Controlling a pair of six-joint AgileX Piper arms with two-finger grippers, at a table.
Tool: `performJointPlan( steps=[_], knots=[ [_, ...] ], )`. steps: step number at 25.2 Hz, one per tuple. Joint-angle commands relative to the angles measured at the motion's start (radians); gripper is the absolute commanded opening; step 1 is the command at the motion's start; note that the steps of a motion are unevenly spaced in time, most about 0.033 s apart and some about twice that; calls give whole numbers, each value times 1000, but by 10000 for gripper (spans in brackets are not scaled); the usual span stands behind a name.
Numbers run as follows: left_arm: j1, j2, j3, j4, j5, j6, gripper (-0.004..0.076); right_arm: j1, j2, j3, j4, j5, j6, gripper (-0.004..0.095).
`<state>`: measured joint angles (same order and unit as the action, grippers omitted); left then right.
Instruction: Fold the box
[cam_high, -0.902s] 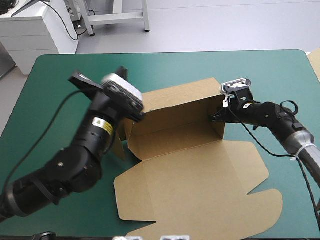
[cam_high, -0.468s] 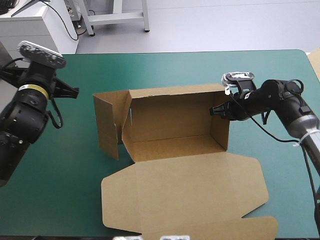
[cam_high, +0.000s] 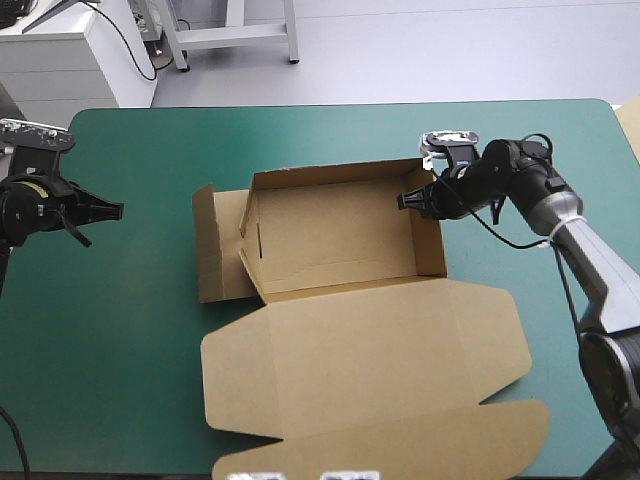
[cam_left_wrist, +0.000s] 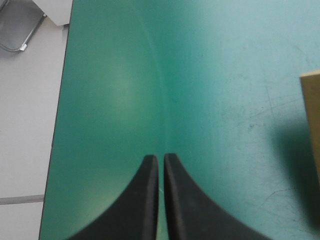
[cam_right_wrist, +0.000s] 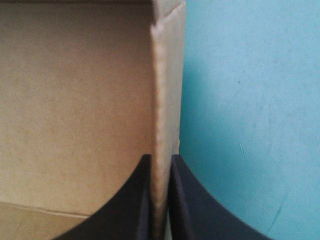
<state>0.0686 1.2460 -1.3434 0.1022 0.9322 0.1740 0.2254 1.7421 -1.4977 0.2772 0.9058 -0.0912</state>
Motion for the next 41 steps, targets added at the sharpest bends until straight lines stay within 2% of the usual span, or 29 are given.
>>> performJointPlan(
  steps=[1, 5, 7, 14, 19, 26, 33, 35, 36, 37, 39, 41],
  knots=[
    [3, -20, -30, -30, -46, 15, 16, 21, 15, -43, -47, -18, 11, 194],
    [3, -11, -30, -30, -35, 15, 15, 30, 25, -106, -77, -52, 9, 371],
    [3, -7, -30, -26, -21, 18, 15, 30, 23, -155, -108, -34, 7, 403],
    [3, 4, -30, -28, -2, 36, 15, 28, 23, -387, -218, 190, 6, 402],
    [3, 4, -30, -30, -4, 36, 15, 24, 25, -448, -227, 340, 22, 389],
    [1, 4, -30, -123, 17, 28, 15, 24, 101, -383, -107, 330, 29, 389],
    [1, 4, -30, -127, 100, 28, 11, 24, 236, -383, -81, 339, 61, 388],
    [1, 4, -30, -125, 102, 28, 12, 24, 251, -383, -47, 339, 39, 351],
    [1, 4, -30, -125, 102, 28, 12, 26, 253, -383, -41, 339, 37, 289],
    [1, 4, -30, -125, 102, 28, 12, 28, 253, -383, -41, 337, 37, 212],
    [1, 10, -30, -130, 99, 28, 12, 30, 251, -383, -49, 327, 37, -22],
    [1, 23, -30, -133, 96, 8, 12, 29, 239, -383, -57, 319, 39, -10]
  ],
)
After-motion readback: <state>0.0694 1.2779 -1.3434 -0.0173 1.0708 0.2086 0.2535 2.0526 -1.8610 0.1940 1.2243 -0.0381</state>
